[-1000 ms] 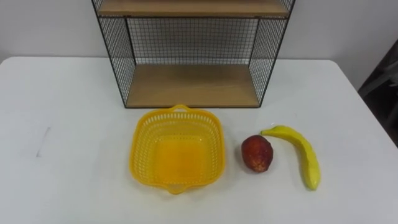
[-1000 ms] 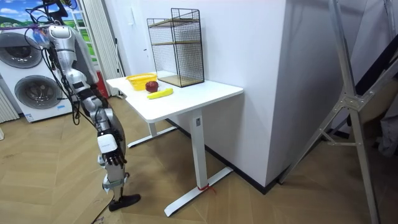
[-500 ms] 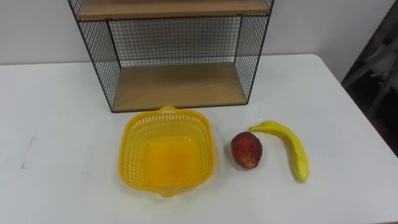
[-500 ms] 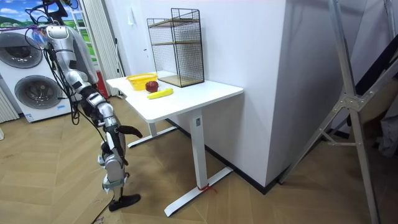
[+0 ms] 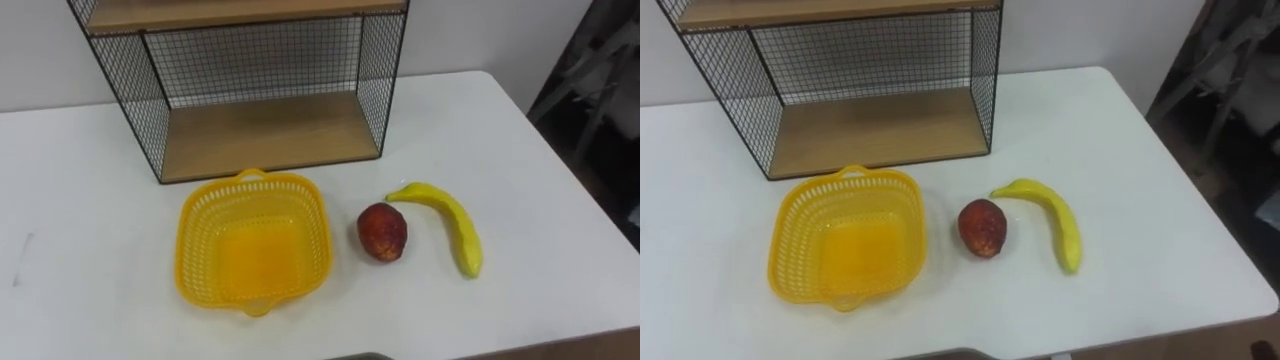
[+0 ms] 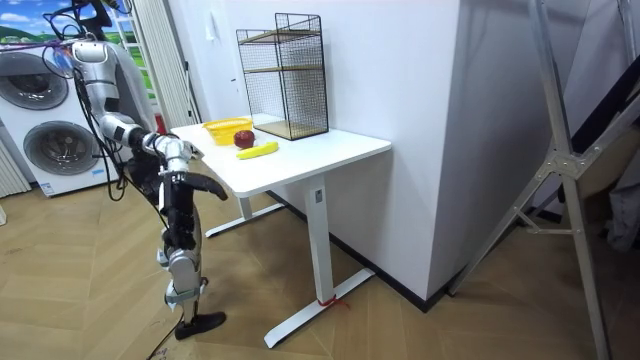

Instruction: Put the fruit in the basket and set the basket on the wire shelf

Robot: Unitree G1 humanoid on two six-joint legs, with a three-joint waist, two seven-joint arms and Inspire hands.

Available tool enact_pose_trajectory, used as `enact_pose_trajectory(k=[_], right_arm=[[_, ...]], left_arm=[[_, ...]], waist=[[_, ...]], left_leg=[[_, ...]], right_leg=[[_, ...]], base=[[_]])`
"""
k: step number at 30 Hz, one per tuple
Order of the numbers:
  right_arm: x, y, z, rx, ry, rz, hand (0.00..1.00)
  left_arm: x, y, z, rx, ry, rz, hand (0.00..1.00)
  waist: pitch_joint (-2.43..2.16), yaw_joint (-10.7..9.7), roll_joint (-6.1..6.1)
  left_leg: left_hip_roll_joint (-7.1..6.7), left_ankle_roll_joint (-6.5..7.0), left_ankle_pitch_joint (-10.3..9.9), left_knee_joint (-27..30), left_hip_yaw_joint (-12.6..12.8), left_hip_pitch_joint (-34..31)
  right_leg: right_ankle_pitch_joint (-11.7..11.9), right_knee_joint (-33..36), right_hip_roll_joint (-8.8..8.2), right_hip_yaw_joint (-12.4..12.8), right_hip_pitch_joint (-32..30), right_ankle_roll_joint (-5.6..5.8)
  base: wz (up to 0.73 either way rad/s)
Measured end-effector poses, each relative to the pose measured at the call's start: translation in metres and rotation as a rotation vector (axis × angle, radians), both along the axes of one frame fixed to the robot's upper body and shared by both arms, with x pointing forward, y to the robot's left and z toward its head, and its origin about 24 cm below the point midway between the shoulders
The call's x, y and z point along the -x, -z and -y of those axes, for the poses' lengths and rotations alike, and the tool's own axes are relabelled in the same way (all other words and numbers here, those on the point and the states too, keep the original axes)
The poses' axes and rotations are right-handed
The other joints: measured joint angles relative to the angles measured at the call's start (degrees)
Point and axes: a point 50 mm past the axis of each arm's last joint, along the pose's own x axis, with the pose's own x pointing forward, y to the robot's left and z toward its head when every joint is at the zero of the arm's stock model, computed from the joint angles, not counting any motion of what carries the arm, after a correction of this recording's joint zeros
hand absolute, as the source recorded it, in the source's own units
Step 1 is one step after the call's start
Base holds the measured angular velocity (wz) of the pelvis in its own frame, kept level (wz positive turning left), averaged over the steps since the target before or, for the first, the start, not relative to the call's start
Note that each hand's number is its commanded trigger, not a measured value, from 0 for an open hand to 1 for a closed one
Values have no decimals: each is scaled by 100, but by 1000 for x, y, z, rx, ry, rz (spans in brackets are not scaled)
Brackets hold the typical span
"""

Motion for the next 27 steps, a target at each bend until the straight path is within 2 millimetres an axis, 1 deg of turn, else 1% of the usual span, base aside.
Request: enact_pose_trajectory(k=[1,2,3,4,5,7,8,10,11,13,16,18,19,20,22,23,25,26,27], right_arm=[[-4,-10,2,66,-10,-21,0],[-6,-15,2,104,-17,-31,0],[-10,-26,3,173,-28,-37,0],[-14,-37,4,247,-37,-43,0],[-16,-44,4,290,-45,-47,0],[-26,-69,4,469,-90,-71,0],[-28,-76,4,521,-104,-79,0],[-37,-99,2,689,-158,-78,0],[-39,-103,1,724,-175,-84,0],[-50,-115,-12,841,-262,-75,0],[-60,-116,-24,891,-377,-68,0],[-69,-112,-34,899,-508,-49,0],[-73,-111,-38,902,-571,-40,0],[-75,-110,-41,902,-603,-37,0],[-80,-104,-50,907,-731,-46,0],[-82,-103,-53,906,-768,-45,0],[-89,-94,-64,887,-915,-46,0],[-90,-93,-68,881,-953,-45,0],[-94,-90,-74,875,-1026,-37,0]], left_arm=[[-1,0,1,1,3,5,0],[0,0,0,1,3,7,0],[0,0,-1,-2,5,7,0],[-2,0,-1,-4,10,9,0],[-3,0,-1,-4,14,12,0],[-7,0,1,1,35,23,0],[-8,0,1,2,40,23,0],[-8,1,3,8,67,16,0],[-9,1,3,9,68,17,0],[-11,2,5,16,85,16,0],[-14,2,6,16,88,21,0],[-16,2,6,17,92,33,0],[-16,2,6,19,89,32,0],[-15,2,6,19,88,31,0],[-12,2,6,18,89,23,0],[-11,2,6,19,90,20,0],[-9,2,5,24,95,12,0],[-9,1,5,27,96,11,0],[-10,1,4,37,101,11,0]], waist=[[4,1,23],[5,-1,33],[9,1,45],[11,1,47],[11,8,47],[11,65,54],[11,84,54],[12,144,43],[12,164,38],[19,261,32],[30,327,12],[32,412,1],[31,449,2],[31,452,0],[32,476,-12],[34,489,-16],[57,499,-56],[59,499,-68],[76,516,-97]], left_leg=[[0,1,0,14,1,-24],[-2,1,1,14,0,-30],[-3,1,1,24,-13,-41],[-2,0,1,39,-23,-57],[-2,0,1,47,-25,-72],[-2,0,1,53,-16,-102],[-2,0,1,49,-13,-101],[-2,0,1,49,-8,-96],[-2,0,1,50,-6,-92],[2,0,1,52,24,-83],[1,0,1,45,25,-39],[1,0,1,-10,44,12],[1,0,1,-21,59,22],[1,0,1,-26,63,29],[1,0,1,-46,69,52],[1,0,1,-52,76,58],[2,0,1,-53,79,64],[2,0,1,-53,79,62],[2,0,1,-54,78,60]], right_leg=[[10,7,0,3,5,-1],[10,14,0,4,3,-1],[9,27,0,-1,0,-1],[8,33,-2,-16,-9,0],[7,30,-3,-17,-17,1],[7,15,-2,2,-81,0],[7,16,-2,3,-83,0],[7,15,-2,5,-87,0],[7,16,-2,8,-87,0],[7,48,0,35,-104,0],[8,44,0,36,-78,-1],[8,50,5,63,-80,-1],[8,49,7,80,-77,-1],[8,49,8,84,-76,-1],[8,50,13,104,-62,-1],[8,50,15,113,-56,-1],[8,49,18,118,-1,-1],[8,48,17,118,-1,0],[7,35,17,119,1,0]], base=[[0],[0],[4],[5],[0],[-2],[0],[0],[0],[-6],[0],[-6],[-8],[-5],[-4],[-5],[0],[0],[0]])
